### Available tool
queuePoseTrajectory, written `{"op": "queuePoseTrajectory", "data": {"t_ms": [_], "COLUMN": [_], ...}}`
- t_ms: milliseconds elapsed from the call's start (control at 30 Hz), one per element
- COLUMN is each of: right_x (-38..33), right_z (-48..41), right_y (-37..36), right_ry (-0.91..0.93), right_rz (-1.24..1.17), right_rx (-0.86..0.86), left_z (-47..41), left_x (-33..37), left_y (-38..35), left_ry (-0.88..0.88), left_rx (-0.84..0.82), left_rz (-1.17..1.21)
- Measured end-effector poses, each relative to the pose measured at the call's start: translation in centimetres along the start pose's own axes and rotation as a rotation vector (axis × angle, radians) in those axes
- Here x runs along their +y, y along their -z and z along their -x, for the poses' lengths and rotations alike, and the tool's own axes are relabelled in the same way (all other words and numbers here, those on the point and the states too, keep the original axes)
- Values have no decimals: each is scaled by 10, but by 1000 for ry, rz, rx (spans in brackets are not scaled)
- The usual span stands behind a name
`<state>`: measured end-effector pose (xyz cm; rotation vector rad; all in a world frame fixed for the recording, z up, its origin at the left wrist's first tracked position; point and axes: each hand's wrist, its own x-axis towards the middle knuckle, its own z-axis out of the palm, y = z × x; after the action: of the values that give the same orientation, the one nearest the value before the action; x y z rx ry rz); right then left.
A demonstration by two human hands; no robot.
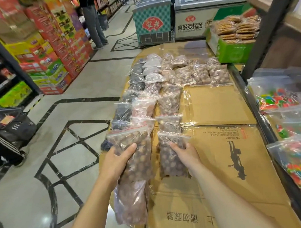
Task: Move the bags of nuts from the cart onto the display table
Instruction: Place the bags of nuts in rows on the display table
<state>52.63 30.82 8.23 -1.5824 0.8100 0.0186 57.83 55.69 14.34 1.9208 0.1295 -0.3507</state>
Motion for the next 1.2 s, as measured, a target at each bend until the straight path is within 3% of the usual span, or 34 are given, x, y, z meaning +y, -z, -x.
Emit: {"op": "queuePoseTrajectory", "data": {"t_ms": [233, 433, 767, 867, 1033, 1200], "right_x": [4, 13, -18, -30, -43, -37], "right_z": [-18, -28, 11, 33, 81, 113], "right_y": [-15, -14, -1, 8, 7, 11], "right_ry": [-90, -111, -10, 63, 165, 223], "right_rz": [46, 276, 495, 397, 111, 24], "right_rx": [2, 28, 159, 129, -150, -124], "left_z": [-14, -14, 0, 5, 25, 39], "left_x": [-1, 6, 16, 13, 15, 13], "left_y": [0, -6, -5, -8, -20, -32], "left_ry": [30, 35, -43, -55, -112, -154], "left_rx": [-28, 36, 1, -90, -231, -307], "left_rz": [-49, -99, -78, -28, 46, 67]}}
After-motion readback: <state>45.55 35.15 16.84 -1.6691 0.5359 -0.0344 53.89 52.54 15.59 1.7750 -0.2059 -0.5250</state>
